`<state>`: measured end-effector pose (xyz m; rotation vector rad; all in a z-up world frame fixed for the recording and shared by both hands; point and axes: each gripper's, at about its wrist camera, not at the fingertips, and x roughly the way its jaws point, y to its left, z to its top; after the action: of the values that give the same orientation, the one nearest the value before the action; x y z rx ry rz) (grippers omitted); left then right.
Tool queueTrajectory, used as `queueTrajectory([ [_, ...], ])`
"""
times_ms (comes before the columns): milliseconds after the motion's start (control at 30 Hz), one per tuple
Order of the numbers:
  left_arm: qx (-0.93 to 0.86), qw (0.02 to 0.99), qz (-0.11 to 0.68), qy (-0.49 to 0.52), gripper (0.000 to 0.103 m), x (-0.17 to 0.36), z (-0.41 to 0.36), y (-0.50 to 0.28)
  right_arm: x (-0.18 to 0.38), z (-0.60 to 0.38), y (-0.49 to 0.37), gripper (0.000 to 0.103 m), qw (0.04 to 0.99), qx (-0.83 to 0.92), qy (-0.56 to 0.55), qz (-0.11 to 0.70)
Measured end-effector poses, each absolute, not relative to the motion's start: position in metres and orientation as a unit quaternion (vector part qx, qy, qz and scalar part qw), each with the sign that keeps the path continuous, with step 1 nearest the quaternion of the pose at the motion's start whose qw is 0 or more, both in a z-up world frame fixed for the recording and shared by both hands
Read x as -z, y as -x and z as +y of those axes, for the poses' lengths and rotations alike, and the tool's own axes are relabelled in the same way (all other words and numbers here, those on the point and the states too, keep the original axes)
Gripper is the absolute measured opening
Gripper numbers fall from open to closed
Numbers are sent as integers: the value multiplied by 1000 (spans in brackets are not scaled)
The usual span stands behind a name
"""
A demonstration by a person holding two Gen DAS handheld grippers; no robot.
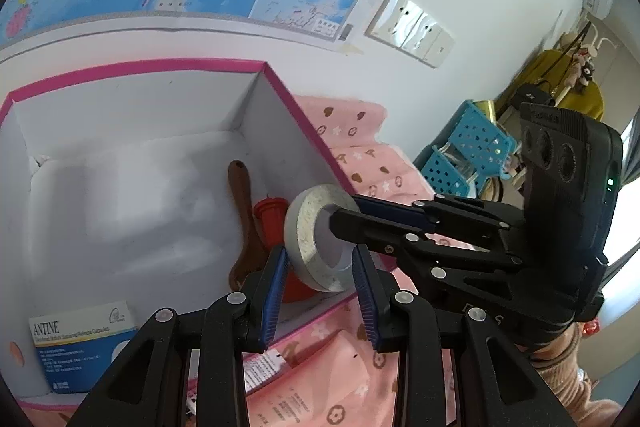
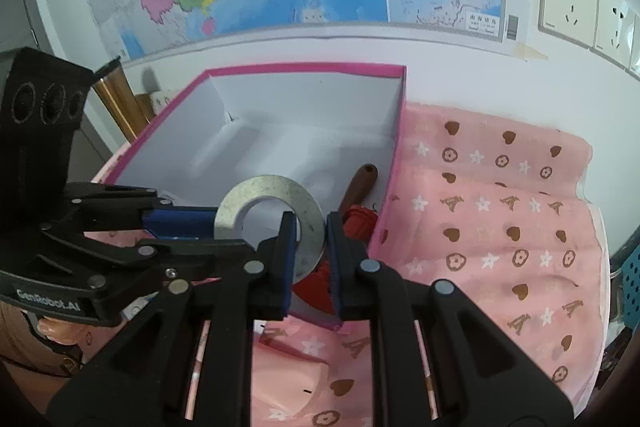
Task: Organize rigid objects
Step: 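Carry the tape roll with the left gripper into the pink box and release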
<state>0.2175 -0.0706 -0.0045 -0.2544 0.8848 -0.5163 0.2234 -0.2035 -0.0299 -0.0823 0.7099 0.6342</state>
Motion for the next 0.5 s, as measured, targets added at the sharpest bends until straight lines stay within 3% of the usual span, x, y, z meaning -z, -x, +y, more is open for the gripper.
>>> queueTrajectory([
  [233,235,860,436,124,33,13,-67,-226,37,-194,-227,17,883,-285,77,366],
  [500,209,877,418,116,33,7,-53,-213,29,-195,-221,30,891,-271,89,354],
])
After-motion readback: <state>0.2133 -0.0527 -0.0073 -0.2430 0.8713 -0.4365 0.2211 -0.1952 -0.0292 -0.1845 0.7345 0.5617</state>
